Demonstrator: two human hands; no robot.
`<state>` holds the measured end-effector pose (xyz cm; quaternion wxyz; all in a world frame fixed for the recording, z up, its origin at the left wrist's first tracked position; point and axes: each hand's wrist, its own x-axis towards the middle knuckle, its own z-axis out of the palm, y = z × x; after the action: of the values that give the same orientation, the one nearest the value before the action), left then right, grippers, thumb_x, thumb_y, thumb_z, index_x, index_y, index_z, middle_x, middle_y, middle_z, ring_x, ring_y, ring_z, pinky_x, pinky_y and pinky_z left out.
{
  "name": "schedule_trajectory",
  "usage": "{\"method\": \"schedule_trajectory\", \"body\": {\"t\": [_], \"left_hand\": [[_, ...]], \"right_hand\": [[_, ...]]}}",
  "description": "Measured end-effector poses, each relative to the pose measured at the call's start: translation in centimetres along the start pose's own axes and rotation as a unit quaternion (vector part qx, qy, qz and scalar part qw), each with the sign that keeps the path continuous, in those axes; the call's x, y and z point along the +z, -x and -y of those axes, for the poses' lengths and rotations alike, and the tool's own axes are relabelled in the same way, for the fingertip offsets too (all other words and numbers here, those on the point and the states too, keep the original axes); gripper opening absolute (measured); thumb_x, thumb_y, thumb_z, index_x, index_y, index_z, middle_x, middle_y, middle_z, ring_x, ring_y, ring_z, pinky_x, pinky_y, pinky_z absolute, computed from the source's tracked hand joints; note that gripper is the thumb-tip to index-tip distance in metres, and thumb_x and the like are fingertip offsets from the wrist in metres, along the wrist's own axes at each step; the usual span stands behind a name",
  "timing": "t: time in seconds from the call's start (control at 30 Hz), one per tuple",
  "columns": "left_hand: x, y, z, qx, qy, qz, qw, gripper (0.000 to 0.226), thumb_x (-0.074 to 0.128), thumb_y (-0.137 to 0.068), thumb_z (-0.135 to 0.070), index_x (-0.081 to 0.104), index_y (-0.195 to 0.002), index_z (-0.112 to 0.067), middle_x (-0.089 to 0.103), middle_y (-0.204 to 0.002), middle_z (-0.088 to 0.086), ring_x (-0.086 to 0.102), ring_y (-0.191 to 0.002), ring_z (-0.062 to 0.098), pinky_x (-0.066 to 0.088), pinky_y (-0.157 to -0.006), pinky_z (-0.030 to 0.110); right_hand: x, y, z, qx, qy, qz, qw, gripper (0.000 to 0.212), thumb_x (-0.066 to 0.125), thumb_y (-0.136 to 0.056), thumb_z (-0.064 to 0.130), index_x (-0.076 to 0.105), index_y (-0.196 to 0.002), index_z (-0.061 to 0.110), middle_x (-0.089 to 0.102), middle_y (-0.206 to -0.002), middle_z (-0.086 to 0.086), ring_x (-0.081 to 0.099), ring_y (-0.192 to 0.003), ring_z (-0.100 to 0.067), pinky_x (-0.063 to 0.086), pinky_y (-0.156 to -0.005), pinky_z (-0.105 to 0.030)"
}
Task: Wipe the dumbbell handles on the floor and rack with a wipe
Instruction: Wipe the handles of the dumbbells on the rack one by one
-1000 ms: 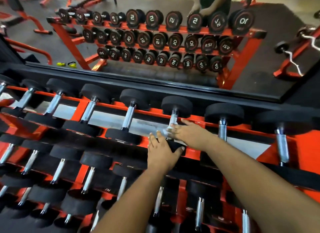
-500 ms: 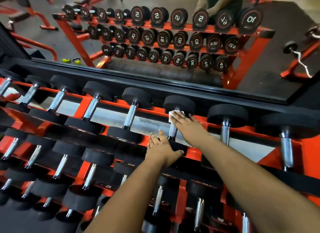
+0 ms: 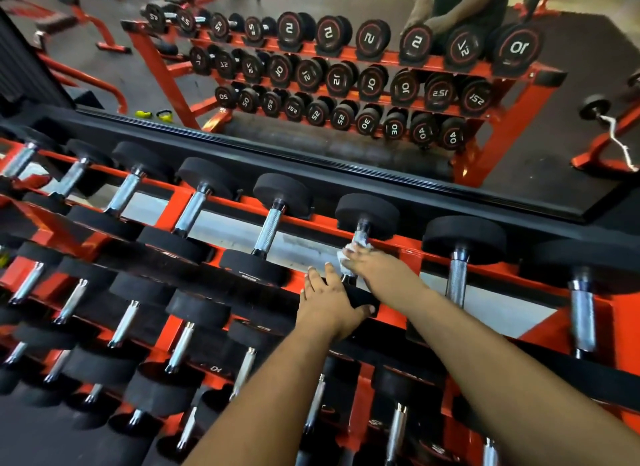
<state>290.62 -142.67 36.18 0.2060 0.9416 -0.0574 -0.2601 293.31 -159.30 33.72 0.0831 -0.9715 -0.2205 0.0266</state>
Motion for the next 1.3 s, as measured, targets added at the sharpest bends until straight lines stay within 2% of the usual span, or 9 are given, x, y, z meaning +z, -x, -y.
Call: {"method": "schedule_trajectory", "body": {"t": [0.13,0.23,0.43,0.57,0.83,0.93,1.07,1.2,1.3], "left_hand": [[-0.2,0.1,-0.2,-0.002,-0.001,0.007,1.0,0.124,0.062,-0.084,-0.071,-0.017,-0.159,-0.012,-0.015,-0.166,0.025,-0.013,-0.156,0.034,0.003,-0.127,0.046],[-0.5,0.2,-0.2,-0.006,0.002,0.006,1.0,0.126,0.063,-0.082,-0.072,-0.015,-0.16,-0.012,-0.013,-0.166,0.026,-0.012,-0.156,0.034,0.004,-0.127,0.046],[-0.4,0.0,-0.3,-0.007,-0.009,0.015,1.0,0.126,0.061,-0.082,-0.074,-0.016,-0.159,-0.011,-0.012,-0.166,0.026,-0.01,-0.156,0.035,0.005,-0.127,0.047],[-0.6,0.2,-0.4,-0.01,-0.011,0.017,1.0,0.125,0.061,-0.083,-0.073,-0.017,-0.159,-0.011,-0.011,-0.166,0.026,-0.011,-0.156,0.034,0.004,-0.127,0.046],[-0.7,0.2,-0.3,-0.006,-0.004,0.023,1.0,0.123,0.062,-0.084,-0.07,-0.017,-0.159,-0.012,-0.013,-0.166,0.025,-0.01,-0.156,0.036,0.005,-0.127,0.047],[-0.8,0.4,-0.4,-0.008,-0.011,0.022,1.0,0.123,0.061,-0.084,-0.072,-0.017,-0.159,-0.012,-0.013,-0.166,0.026,-0.011,-0.156,0.035,0.004,-0.127,0.046],[-0.9,0.4,-0.4,-0.008,-0.017,0.022,1.0,0.123,0.06,-0.085,-0.072,-0.017,-0.159,-0.012,-0.012,-0.166,0.026,-0.01,-0.156,0.035,0.003,-0.127,0.046],[-0.7,0.4,-0.3,-0.005,-0.017,0.017,1.0,0.122,0.059,-0.085,-0.073,-0.016,-0.159,-0.012,-0.013,-0.166,0.026,-0.01,-0.156,0.035,0.003,-0.127,0.047],[-0.6,0.3,-0.2,-0.004,-0.017,0.012,1.0,0.123,0.059,-0.084,-0.074,-0.016,-0.159,-0.012,-0.012,-0.166,0.026,-0.009,-0.156,0.036,0.004,-0.127,0.046]], "right_hand": [[-0.4,-0.1,-1.5,0.035,0.047,-0.009,0.998,0.077,0.041,-0.094,-0.008,0.018,-0.161,0.021,0.007,-0.168,0.004,0.007,-0.155,-0.014,0.013,-0.126,-0.036],[-0.2,-1.6,-0.2,0.144,-0.086,-0.049,0.985,0.078,0.04,-0.092,-0.012,0.016,-0.161,0.016,0.001,-0.169,0.0,0.004,-0.155,-0.017,0.02,-0.125,-0.033],[1.3,-0.6,3.0,0.332,-0.338,-0.12,0.872,0.053,0.052,-0.099,0.008,0.045,-0.151,0.019,0.061,-0.138,-0.012,0.059,-0.122,-0.031,0.047,-0.096,-0.034],[0.3,-4.0,2.1,0.387,-0.391,-0.134,0.824,0.033,0.048,-0.098,0.014,0.057,-0.13,0.014,0.066,-0.118,-0.011,0.058,-0.095,-0.026,0.04,-0.072,-0.03],[1.1,-0.9,3.7,0.399,-0.397,0.008,0.826,0.019,0.05,-0.092,0.01,0.068,-0.091,0.014,0.07,-0.087,-0.008,0.064,-0.08,-0.027,0.048,-0.064,-0.032],[0.0,-2.8,2.6,0.443,-0.494,-0.08,0.743,0.02,0.048,-0.098,0.014,0.065,-0.087,0.012,0.067,-0.085,-0.01,0.057,-0.074,-0.022,0.044,-0.067,-0.031],[-0.5,-6.3,0.8,0.464,-0.676,-0.166,0.548,0.012,0.056,-0.099,0.013,0.064,-0.09,0.013,0.067,-0.092,-0.012,0.062,-0.082,-0.025,0.051,-0.082,-0.038],[-0.1,-5.5,0.6,0.425,-0.726,-0.077,0.534,0.016,0.074,-0.09,0.019,0.071,-0.098,0.006,0.071,-0.081,-0.01,0.07,-0.071,-0.024,0.055,-0.084,-0.043],[-0.7,-6.2,-0.4,0.43,-0.754,-0.127,0.48,0.022,0.075,-0.089,0.018,0.069,-0.105,0.003,0.074,-0.079,-0.009,0.073,-0.071,-0.023,0.055,-0.091,-0.046]]}}
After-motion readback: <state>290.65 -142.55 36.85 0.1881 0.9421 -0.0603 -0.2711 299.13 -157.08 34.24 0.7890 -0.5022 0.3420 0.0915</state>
